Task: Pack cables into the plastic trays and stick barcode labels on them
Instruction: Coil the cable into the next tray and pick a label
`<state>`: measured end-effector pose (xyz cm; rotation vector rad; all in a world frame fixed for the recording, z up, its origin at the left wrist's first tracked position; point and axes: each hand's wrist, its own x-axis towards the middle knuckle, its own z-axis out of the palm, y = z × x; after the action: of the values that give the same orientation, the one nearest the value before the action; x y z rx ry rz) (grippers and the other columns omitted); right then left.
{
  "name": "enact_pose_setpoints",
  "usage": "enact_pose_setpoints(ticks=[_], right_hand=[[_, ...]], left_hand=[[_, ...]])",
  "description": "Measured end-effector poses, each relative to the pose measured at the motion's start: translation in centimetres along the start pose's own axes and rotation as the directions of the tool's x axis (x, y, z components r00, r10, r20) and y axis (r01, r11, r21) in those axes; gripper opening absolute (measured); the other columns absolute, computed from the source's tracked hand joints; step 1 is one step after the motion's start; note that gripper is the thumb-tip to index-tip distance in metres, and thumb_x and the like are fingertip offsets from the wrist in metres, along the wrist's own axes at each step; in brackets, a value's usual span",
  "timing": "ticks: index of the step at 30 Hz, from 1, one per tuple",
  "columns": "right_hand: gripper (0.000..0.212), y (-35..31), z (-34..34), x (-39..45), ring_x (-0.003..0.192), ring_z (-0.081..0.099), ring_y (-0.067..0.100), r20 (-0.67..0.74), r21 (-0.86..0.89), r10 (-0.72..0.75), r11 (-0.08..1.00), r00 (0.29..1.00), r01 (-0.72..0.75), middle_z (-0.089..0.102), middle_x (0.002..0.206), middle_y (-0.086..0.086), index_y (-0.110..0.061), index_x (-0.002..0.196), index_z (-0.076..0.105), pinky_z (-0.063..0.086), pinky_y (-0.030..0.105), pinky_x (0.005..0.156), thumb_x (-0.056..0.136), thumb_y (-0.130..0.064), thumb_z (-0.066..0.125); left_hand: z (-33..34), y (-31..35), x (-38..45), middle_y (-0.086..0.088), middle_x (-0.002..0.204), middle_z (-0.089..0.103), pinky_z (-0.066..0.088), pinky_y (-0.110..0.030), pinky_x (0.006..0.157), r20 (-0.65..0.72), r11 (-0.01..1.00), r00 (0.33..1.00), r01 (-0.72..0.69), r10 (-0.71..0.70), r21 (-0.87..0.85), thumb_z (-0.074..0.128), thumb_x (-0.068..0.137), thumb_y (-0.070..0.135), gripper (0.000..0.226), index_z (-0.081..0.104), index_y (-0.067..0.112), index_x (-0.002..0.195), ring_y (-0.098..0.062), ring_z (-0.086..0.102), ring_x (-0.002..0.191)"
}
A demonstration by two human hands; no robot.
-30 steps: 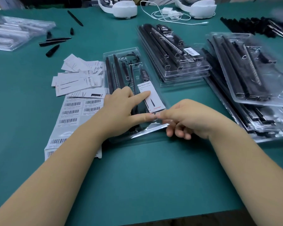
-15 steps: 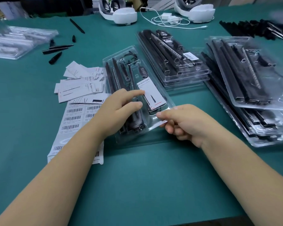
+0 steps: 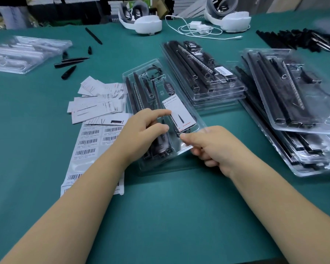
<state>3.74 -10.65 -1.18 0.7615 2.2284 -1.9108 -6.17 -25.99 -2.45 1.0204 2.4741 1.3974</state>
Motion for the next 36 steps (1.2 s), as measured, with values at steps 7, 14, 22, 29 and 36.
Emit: enact_pose_setpoints(ticks=[7,14,22,29,36], right_hand=[[0.033,-0.1,-0.2,-0.2,0.03,0.025,0.008,0.023,-0.022,-0.003,1.0,1.0,0.004,0.049,0.041,0.0,-0.013,0.058,0.055,0.02,0.013,0.034,0.084,-0.031,0.067],[0.026,0.3,-0.1,0.0,0.031,0.025,0.009,-0.049,0.108,-0.055,0.992,0.997,0.06,0.044,0.04,0.001,-0.012,0.062,0.053,0.018,0.014,0.033,0.082,-0.019,0.068],[0.04,0.1,0.0,-0.3,0.033,0.035,0.007,-0.337,-0.037,-0.319,0.945,0.886,0.326,0.047,0.038,-0.001,-0.009,0.046,0.05,0.027,0.015,0.036,0.073,-0.029,0.073],[0.031,-2.2,-0.1,-2.6,0.053,0.041,0.019,-0.377,-0.603,-0.696,0.685,0.611,0.409,0.044,0.047,0.002,-0.007,0.059,0.049,0.036,0.036,0.054,0.077,-0.026,0.064],[0.031,-3.2,3.6,-5.4,0.044,0.037,0.022,0.134,-0.92,-0.951,-0.016,0.277,0.391,0.045,0.049,0.001,-0.021,0.056,0.038,0.016,0.022,0.047,0.056,-0.013,0.068]], left_hand=[[-0.1,-0.2,-0.2,-0.01,0.086,0.051,0.036,-0.013,0.073,-0.019,1.0,1.0,-0.022,0.021,-0.014,0.05,0.075,0.034,0.04,0.064,0.034,0.112,-0.003,0.049,0.079],[0.3,0.0,-0.2,-0.005,0.075,0.048,0.035,-0.011,0.07,-0.06,0.997,0.996,-0.062,0.065,0.045,0.05,0.078,0.032,0.035,0.06,0.038,0.111,-0.004,0.048,0.072],[-0.4,0.0,-0.3,0.012,0.06,0.044,0.035,-0.015,0.058,-0.144,0.977,0.99,0.037,-0.006,0.211,0.049,0.083,0.043,0.048,0.058,0.025,0.127,0.002,0.047,0.061],[-0.7,2.1,0.5,0.006,0.054,0.04,0.058,-0.03,0.064,0.053,0.633,0.901,0.344,-0.431,-0.694,0.052,0.09,0.027,0.029,0.061,0.011,0.113,-0.01,0.037,0.051],[-3.0,1.6,-0.2,-0.021,0.128,0.059,0.05,-0.046,0.095,0.223,0.346,0.912,0.344,-0.344,-0.873,0.049,0.074,0.067,0.088,0.053,0.001,0.131,-0.038,0.057,0.117]])
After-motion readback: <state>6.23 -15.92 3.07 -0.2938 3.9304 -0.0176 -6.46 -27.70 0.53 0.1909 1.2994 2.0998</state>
